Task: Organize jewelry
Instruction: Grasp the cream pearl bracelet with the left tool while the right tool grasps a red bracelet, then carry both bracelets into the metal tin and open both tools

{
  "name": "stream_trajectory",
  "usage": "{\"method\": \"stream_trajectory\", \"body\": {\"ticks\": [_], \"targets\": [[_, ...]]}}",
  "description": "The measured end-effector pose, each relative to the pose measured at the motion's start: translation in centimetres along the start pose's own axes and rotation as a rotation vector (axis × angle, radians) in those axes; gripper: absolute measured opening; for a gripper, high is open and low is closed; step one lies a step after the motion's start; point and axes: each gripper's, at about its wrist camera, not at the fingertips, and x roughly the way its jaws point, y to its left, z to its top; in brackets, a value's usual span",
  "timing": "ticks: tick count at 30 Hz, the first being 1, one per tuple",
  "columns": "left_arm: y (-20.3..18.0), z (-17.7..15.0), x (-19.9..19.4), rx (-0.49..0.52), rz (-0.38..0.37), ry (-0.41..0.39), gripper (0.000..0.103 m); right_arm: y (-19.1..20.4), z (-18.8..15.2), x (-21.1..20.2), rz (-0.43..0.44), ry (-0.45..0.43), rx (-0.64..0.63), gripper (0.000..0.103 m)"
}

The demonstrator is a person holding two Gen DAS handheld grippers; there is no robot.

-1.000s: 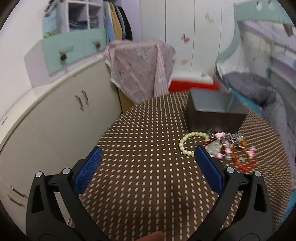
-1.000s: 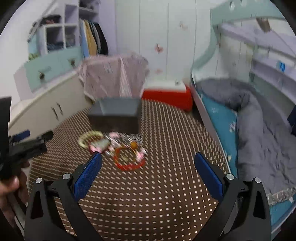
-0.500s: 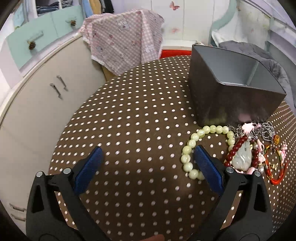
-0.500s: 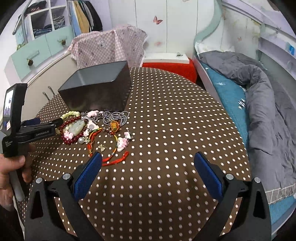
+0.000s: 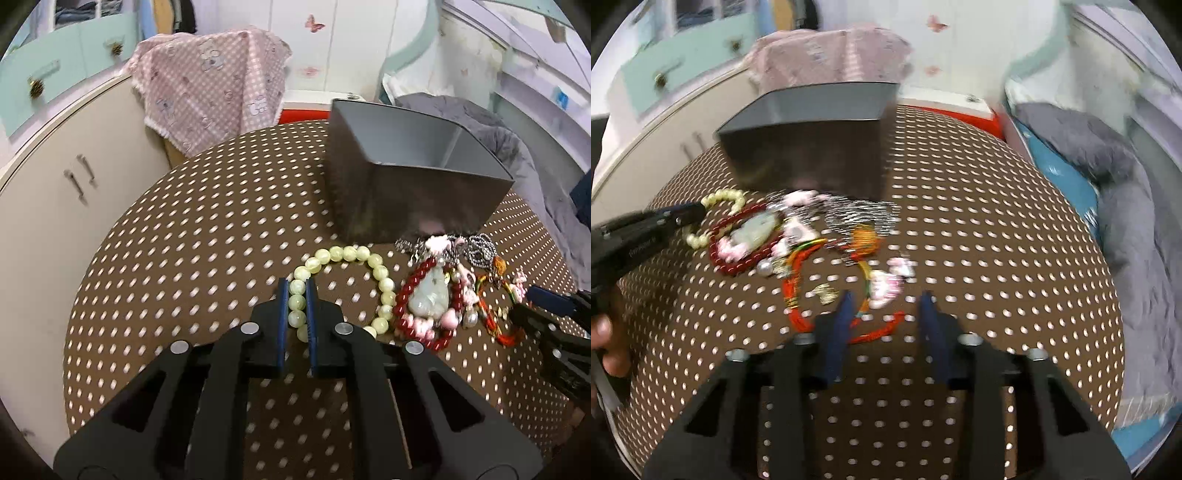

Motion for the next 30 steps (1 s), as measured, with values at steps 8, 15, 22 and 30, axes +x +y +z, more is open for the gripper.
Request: {"method": "stream_trajectory", "body": {"ticks": [8, 15, 22, 30], "targets": [[1.7, -1.8, -3.9, -0.045, -0.031, -0.053, 0.009, -1.0, -0.8, -3.5, 0.146, -0.065, 0.005, 0.002], [1.8, -0.4, -7.4, -0.038, -0.053, -0.13, 0.009, -2.6, 0.8, -8.7, 0.226, -0.178, -0.017, 0.002], [0.7, 2.3, -10.7, -0.002, -0.085, -0.232, 0.009, -3.2, 4.3, -12.6, 0.244, -0.297, -0.052, 0.002], [-1.6, 8.2, -11.2, 0.06, -0.119, -0.312, 0.009, -2.6, 10.7, -13.1, 0.29, -0.389, -0.071, 0.002]]}}
